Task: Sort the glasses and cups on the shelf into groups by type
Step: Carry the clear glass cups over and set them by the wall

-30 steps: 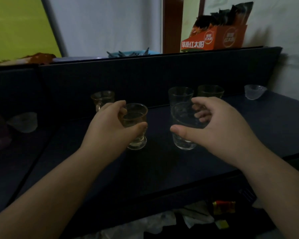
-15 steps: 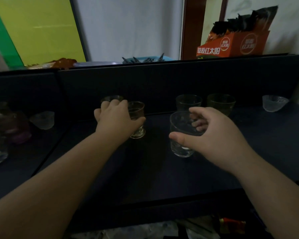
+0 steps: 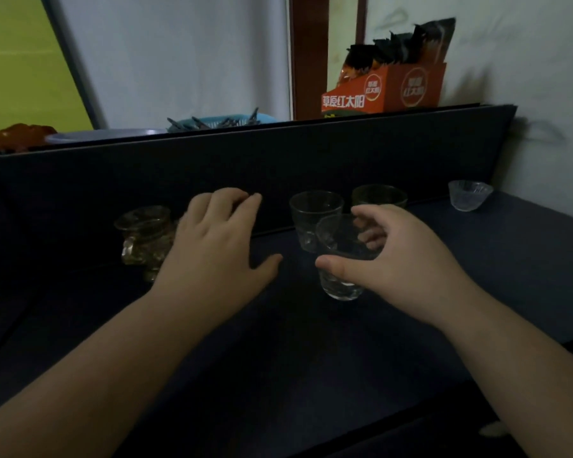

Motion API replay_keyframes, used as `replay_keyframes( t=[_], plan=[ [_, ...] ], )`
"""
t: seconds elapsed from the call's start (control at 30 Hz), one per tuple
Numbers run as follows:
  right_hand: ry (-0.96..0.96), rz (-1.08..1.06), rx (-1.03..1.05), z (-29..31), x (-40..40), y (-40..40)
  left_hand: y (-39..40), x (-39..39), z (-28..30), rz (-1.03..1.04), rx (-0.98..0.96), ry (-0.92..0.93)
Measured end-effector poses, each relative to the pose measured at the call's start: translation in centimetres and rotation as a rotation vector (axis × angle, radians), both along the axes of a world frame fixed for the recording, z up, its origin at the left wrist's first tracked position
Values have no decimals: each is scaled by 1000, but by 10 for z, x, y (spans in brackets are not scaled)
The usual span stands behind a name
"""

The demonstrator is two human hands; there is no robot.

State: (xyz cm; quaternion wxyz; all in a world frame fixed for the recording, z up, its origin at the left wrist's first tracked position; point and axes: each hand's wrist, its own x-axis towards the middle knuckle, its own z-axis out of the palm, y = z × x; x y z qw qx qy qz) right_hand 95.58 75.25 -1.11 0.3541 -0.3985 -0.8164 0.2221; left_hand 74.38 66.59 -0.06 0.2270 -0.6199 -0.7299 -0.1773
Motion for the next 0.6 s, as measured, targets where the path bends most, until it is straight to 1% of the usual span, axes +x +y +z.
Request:
replay_keyframes(
  t=[0.1, 0.2, 0.33, 0.47, 0.6],
  plan=[
    [-3, -7, 14, 2, 18, 17, 14, 25, -2, -97, -35, -5],
    [1, 0, 44, 7, 40, 38, 30, 47, -2, -128, -35, -46],
    [-2, 13, 37, 8, 69, 66, 46, 74, -4, -67, -21, -110],
    [-81, 66, 19, 3, 88, 87, 60, 103, -9, 2, -26, -190],
    [-112, 139, -1, 0, 93, 102, 65, 125, -14, 59, -15, -239]
  ],
)
